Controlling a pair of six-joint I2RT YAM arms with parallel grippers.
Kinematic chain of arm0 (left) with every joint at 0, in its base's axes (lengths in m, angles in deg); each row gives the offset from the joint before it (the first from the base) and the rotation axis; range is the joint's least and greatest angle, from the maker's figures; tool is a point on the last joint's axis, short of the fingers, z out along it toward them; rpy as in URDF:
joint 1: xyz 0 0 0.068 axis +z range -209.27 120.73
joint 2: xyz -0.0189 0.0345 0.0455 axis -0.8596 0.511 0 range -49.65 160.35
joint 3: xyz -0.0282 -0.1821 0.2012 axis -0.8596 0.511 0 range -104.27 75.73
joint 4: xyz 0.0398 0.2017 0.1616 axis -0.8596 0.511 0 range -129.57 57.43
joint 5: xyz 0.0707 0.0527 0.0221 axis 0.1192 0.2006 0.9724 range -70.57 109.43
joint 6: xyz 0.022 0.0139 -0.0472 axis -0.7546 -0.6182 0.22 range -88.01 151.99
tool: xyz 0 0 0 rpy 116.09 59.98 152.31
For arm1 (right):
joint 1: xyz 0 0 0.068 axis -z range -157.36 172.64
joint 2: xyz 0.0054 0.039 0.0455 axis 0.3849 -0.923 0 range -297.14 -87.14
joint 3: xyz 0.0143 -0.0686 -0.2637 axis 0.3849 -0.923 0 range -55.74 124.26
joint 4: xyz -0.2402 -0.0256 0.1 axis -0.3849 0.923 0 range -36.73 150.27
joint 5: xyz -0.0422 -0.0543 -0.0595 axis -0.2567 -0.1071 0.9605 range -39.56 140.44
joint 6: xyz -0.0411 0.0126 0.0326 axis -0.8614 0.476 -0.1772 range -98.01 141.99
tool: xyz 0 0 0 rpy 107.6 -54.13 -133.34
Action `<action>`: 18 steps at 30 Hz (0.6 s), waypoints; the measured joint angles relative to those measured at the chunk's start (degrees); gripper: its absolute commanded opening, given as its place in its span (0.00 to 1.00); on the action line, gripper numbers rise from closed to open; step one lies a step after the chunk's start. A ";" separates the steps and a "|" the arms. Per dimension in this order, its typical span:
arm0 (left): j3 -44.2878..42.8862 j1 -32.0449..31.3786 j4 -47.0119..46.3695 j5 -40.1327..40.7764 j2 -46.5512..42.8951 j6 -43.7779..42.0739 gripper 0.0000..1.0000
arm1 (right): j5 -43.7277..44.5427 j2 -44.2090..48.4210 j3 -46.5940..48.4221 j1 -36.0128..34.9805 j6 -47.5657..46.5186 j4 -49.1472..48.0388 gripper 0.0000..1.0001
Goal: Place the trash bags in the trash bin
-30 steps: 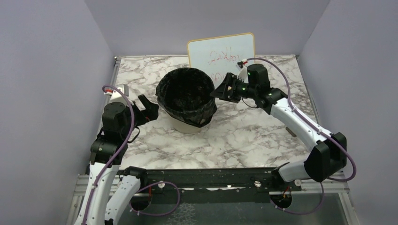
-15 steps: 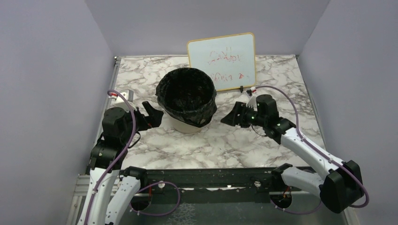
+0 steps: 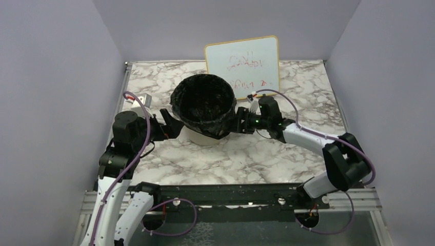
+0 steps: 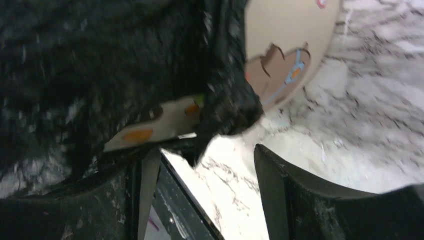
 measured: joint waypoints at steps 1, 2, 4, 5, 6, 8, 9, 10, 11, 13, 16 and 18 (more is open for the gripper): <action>-0.72 0.00 0.09 -0.70 0.55 -0.35 0.99 | -0.17 -1.40 0.90 -0.50 0.33 -1.07 0.75; -1.60 0.00 0.15 -1.42 1.09 -0.81 0.99 | -0.33 -2.71 1.70 -0.98 0.63 -1.97 0.75; -2.36 0.00 0.17 -2.25 1.42 -1.33 0.99 | -0.44 -4.37 2.71 -1.55 1.44 -2.80 0.75; -2.97 0.00 0.24 -2.60 1.60 -1.62 0.99 | -0.42 -4.81 3.15 -1.75 1.55 -2.82 0.75; -3.04 0.00 0.22 -2.89 1.66 -1.81 0.99 | -0.35 -4.90 3.52 -1.92 1.55 -2.60 0.75; -3.04 0.00 0.50 -3.34 1.70 -2.16 0.99 | 0.68 -4.55 4.15 -2.12 1.42 -1.66 0.75; -3.04 0.00 0.50 -3.50 1.73 -2.21 0.99 | 1.97 -4.04 4.72 -2.16 1.38 -0.13 0.75; -3.04 0.00 0.63 -3.67 1.97 -2.36 0.99 | 4.33 -3.02 5.18 -2.19 1.33 2.03 0.75; -3.04 0.00 0.79 -3.72 2.21 -2.45 0.99 | 6.21 -1.75 5.49 -2.16 1.18 3.98 0.75; -3.15 0.00 1.27 -3.63 2.86 -2.62 0.99 | 10.95 1.88 5.64 -2.16 0.42 8.28 0.76; -5.51 0.00 3.91 -2.03 5.09 -3.06 0.99 | 19.50 9.57 5.64 -2.16 -1.07 14.56 0.78; -8.55 0.00 5.38 0.09 7.17 -3.50 0.99 | 26.32 15.82 5.64 -2.16 -2.62 18.27 0.80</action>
